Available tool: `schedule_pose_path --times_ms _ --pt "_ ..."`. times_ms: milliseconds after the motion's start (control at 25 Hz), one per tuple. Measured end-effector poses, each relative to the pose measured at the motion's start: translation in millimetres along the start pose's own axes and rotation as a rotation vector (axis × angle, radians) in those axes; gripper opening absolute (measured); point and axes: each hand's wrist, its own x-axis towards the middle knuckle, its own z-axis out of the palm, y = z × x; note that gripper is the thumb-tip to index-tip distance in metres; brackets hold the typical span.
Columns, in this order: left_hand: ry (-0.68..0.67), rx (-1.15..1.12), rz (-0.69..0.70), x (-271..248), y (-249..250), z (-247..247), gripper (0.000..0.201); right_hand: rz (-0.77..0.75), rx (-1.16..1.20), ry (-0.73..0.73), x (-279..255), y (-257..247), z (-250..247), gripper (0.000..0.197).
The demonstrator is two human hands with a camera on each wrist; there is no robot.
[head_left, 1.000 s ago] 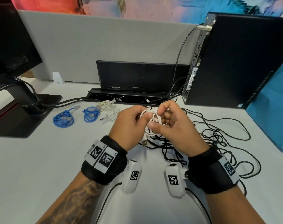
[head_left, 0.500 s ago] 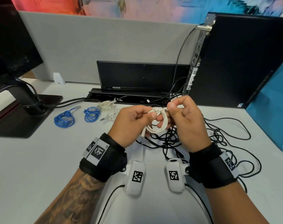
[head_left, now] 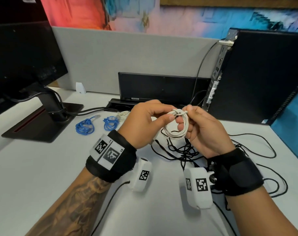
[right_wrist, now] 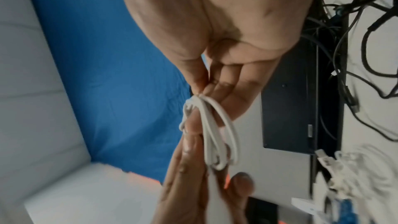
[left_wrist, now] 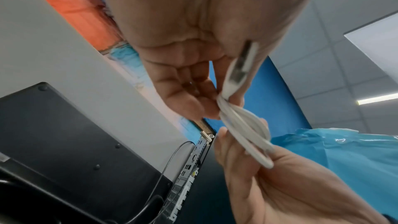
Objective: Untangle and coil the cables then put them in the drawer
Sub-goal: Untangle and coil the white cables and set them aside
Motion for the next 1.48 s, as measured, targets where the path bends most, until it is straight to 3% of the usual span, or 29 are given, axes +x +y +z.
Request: schedule_pose_path --times_ms 120,240,360,440,520,760,840,920,1040,1200,1280,1360,1480 --pt "-0.031 0.001 -0.168 -2.7 -8.0 -25.2 0.017 0.045 -0.237 -0.104 7.1 1.9 7.1 0.024" --pt "-0.006 0.126 -0.402 -13.3 -37.5 -70.7 0.012 0.019 -0.716 -0.148 11.0 6.6 0.5 0.025" --pt "-0.069 0.308 -0.664 -36.1 -75.6 -112.2 0.012 0.02 -1.097 -0.179 15.4 15.8 -16.9 0.018" --pt "-0.136 0.462 -0.835 -52.5 -99.7 -124.4 0.009 0.028 -1.211 -0.164 21.8 22.8 -17.4 0.015" --pt "-0.149 0.579 -0.917 -60.5 -110.3 -125.5 0.013 0.012 -1.265 -0.153 31.4 27.4 -4.2 0.015" --pt "-0.341 1.01 -0.88 -45.5 -90.4 -125.1 0.032 0.095 -1.497 -0.088 88.4 64.5 57.5 0.045" --pt "-0.326 0.999 -0.813 -36.7 -79.6 -127.5 0.034 0.168 -1.525 -0.068 104.4 81.9 70.9 0.064" --pt "-0.258 0.8 -0.78 -28.9 -71.1 -123.0 0.034 0.228 -1.51 -0.061 112.3 94.7 81.4 0.074" --pt "-0.081 0.397 -0.795 -20.6 -58.7 -106.1 0.022 0.236 -1.576 -0.083 123.4 101.1 91.6 0.062" --pt "-0.036 0.21 -0.786 -8.0 -55.9 -95.0 0.018 0.316 -1.671 -0.171 129.7 90.2 76.2 0.039" --pt "-0.027 0.162 -0.76 -4.4 -56.4 -90.4 0.016 0.244 -1.606 -0.142 120.8 78.3 58.0 0.02" --pt "-0.034 0.112 -0.763 -2.5 -58.5 -81.8 0.014 0.099 -1.373 -0.075 104.5 67.7 39.4 0.013" --pt "-0.092 0.001 -0.778 0.9 -58.4 -59.0 0.032 -0.1 -0.929 0.01 65.0 46.7 22.3 0.01"
